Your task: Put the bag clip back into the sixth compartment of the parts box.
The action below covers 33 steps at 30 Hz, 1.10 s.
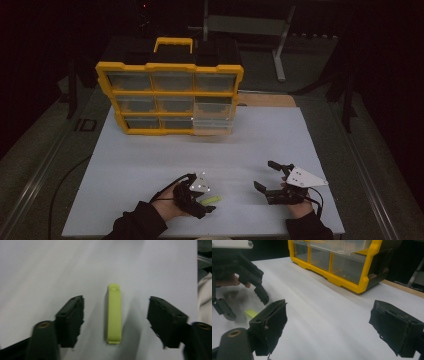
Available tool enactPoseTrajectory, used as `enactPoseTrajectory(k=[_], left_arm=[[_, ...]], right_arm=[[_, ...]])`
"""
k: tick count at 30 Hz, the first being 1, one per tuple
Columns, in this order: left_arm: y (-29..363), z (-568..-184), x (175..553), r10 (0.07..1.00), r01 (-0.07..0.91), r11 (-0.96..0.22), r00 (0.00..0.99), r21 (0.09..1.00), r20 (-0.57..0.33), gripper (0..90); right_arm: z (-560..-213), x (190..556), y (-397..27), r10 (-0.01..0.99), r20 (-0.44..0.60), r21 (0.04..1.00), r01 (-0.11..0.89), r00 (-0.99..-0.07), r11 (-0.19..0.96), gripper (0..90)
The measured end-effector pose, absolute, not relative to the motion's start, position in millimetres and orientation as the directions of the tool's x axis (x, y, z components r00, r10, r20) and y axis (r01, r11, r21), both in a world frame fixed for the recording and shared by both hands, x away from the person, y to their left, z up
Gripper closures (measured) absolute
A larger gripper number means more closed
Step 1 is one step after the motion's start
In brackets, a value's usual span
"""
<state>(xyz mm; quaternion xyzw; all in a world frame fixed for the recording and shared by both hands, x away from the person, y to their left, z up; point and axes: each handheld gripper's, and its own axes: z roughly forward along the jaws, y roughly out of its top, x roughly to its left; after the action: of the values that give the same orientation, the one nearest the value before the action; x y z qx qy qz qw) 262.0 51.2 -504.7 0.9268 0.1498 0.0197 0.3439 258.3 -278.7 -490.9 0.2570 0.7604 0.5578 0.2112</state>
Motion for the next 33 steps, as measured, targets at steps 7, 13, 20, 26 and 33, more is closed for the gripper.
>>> enactPoseTrajectory(k=[7,13,20,26,33], left_arm=[[45.4,-509.7,262.8,0.252,0.221,-0.747,0.967,0.627,-0.041,53.6],[41.1,-509.8,264.3,0.246,0.203,-0.765,0.969,0.611,-0.014,65.6],[36.9,-508.1,260.5,0.215,0.168,-0.786,0.977,0.596,0.008,77.5],[35.5,-506.3,262.8,0.219,0.179,-0.791,0.976,0.584,-0.003,78.9],[44.3,-496.1,268.5,0.206,0.176,-0.79,0.978,0.587,-0.016,79.0]], right_arm=[[-491.0,258.3,-278.3,0.626,-0.038,0.956,0.154,-0.779,0.249,13.4],[-491.0,258.3,-278.9,0.628,-0.034,0.956,0.157,-0.778,0.246,13.5],[-490.6,258.0,-278.8,0.628,-0.033,0.957,0.156,-0.777,0.244,13.4],[-491.0,258.3,-278.3,0.627,-0.036,0.956,0.155,-0.778,0.248,13.4],[-490.6,258.2,-278.6,0.627,-0.032,0.958,0.155,-0.779,0.242,13.4]])
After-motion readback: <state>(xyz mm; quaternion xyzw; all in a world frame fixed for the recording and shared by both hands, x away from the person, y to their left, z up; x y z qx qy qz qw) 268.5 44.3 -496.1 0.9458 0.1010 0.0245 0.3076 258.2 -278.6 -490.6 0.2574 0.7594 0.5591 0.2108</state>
